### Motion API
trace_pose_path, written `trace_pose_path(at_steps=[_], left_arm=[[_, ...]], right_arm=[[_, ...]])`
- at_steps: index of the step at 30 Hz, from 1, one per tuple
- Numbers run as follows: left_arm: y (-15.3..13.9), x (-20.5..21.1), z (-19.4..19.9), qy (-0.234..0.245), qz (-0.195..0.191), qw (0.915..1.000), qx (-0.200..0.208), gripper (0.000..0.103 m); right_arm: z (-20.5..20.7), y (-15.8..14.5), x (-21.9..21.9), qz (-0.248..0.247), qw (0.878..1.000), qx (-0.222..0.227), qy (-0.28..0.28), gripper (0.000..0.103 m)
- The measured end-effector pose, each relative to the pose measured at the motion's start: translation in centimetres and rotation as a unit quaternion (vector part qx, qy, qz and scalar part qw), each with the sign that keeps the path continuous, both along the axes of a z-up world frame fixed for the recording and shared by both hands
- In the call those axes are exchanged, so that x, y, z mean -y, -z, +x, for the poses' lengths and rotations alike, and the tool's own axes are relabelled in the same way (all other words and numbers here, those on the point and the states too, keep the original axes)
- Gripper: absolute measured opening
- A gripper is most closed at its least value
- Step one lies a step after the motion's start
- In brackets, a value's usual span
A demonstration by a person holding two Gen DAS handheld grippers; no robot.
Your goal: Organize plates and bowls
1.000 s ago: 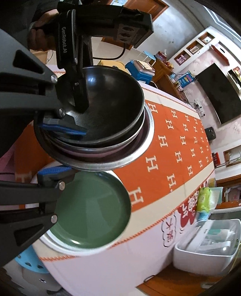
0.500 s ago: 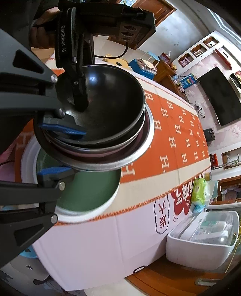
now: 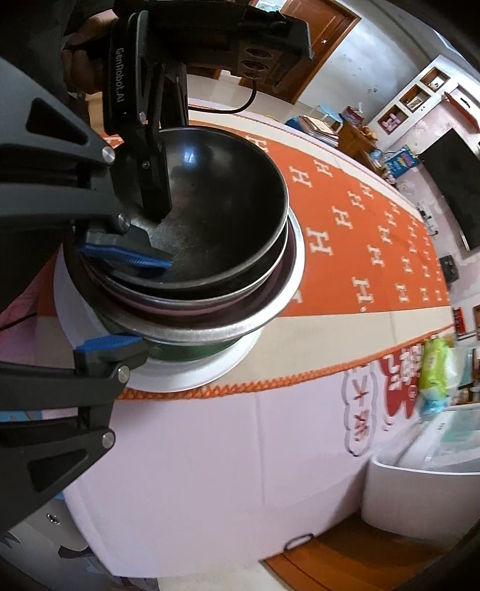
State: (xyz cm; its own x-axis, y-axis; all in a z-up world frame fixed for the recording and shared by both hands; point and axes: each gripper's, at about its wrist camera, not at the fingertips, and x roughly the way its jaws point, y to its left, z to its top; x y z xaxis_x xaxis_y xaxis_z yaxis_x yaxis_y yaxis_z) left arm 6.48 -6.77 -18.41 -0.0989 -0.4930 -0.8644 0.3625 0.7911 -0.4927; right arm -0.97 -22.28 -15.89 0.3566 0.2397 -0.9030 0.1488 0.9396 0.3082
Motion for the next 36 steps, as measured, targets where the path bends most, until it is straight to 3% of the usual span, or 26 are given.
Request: trace_pose_path(at_steps=[5,13,24,29,36], left_arm=[[1.1,0.7,-0.5,-0.018,0.030,0.9992,-0.019,0.047],[2.0,1.2,-0.2,-0.048,0.053,0.9971,-0.025,0.046],[2.0,0.2,-0.4,-0.088,0.082,0.9926,-0.015,0.046],[1.9,0.1,-0.6,-0.098,0.089,0.9912,-0.006,0.048],[1.4,0.4,-0.7,-0.095,0.088,0.9916,0.009,0.050]], right_arm=[[0.7,1.9,1.1,0.031,0.999,-0.030,-0.017,0.035],[2.1,3.6,1.3,0.037,0.995,-0.066,-0.059,0.041],[3.0,4.2,1.0,0.063,0.992,-0.070,-0.085,0.042],[2.5,5.0,1.0,0.066,0.992,-0.076,-0.073,0.049],[1.7,4.2,1.7,0.062,0.996,-0.040,-0.042,0.055]])
